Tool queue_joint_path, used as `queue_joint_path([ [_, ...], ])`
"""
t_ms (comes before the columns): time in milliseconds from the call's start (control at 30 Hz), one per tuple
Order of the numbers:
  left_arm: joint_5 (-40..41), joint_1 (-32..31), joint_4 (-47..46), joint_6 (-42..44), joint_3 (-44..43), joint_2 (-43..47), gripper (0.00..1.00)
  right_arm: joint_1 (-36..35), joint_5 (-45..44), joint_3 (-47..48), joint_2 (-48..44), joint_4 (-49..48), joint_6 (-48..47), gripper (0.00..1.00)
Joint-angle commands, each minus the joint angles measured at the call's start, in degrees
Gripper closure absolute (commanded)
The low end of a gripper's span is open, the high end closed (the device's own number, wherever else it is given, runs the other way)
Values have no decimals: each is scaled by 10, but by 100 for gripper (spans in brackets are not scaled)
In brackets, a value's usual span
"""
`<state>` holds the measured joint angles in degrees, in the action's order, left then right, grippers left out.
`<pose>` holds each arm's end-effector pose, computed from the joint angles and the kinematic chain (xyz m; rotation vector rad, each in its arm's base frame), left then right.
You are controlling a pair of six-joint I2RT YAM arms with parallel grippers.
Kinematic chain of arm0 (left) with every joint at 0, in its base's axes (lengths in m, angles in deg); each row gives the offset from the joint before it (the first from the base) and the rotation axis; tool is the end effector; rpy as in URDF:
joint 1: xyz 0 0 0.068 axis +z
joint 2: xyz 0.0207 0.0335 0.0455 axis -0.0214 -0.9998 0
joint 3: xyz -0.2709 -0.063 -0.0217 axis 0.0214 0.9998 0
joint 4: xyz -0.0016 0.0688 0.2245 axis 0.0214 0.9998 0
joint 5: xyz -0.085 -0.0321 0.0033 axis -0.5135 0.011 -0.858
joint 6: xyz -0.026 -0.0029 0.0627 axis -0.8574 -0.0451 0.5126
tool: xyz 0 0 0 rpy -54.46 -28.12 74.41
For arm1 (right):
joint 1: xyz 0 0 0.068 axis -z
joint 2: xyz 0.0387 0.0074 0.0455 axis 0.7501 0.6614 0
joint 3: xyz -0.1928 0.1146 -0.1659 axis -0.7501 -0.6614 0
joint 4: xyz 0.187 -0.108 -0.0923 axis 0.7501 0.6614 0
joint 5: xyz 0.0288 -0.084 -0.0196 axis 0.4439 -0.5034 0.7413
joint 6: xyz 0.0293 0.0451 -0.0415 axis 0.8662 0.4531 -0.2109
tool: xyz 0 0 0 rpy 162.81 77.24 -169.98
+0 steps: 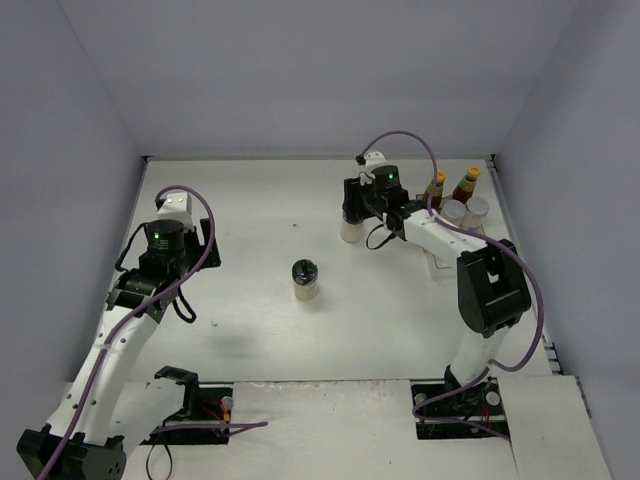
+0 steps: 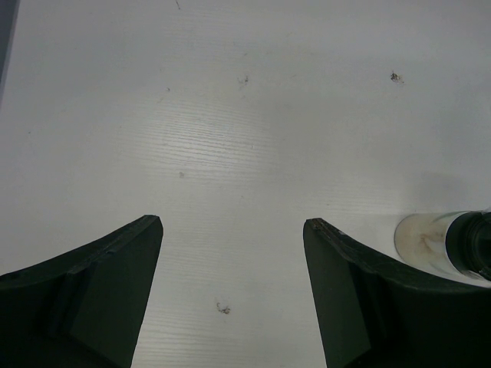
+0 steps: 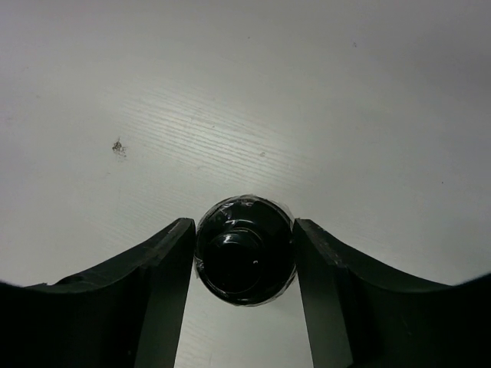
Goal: Organize the condiment bottles
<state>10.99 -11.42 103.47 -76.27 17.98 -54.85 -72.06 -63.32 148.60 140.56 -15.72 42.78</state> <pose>0.1719 -0.0314 0.3320 -0.1647 2.0404 -0.1966 0.3789 0.1731 0.2742 -0.3918 1.8775 0.4860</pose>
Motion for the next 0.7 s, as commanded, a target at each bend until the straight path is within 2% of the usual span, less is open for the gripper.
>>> queue_joint_path([
  [0, 2, 4, -36, -7, -16, 4, 26, -8, -11, 30, -1, -54, -11, 47],
  [233, 1, 3, -36, -7, -17, 4, 26, -13, -45, 11, -14, -51, -18, 81],
  [367, 0, 3, -36, -7, -17, 6, 26, -13, -69, -19, -50, -48, -17, 96],
  [433, -1, 4, -36, -7, -17, 6, 26, -13, -84, -29, -79, -34, -14, 100],
  [667, -3, 3, -37, -8, -17, 6, 26, -7, -166, -72, -182, 18, -11, 100],
])
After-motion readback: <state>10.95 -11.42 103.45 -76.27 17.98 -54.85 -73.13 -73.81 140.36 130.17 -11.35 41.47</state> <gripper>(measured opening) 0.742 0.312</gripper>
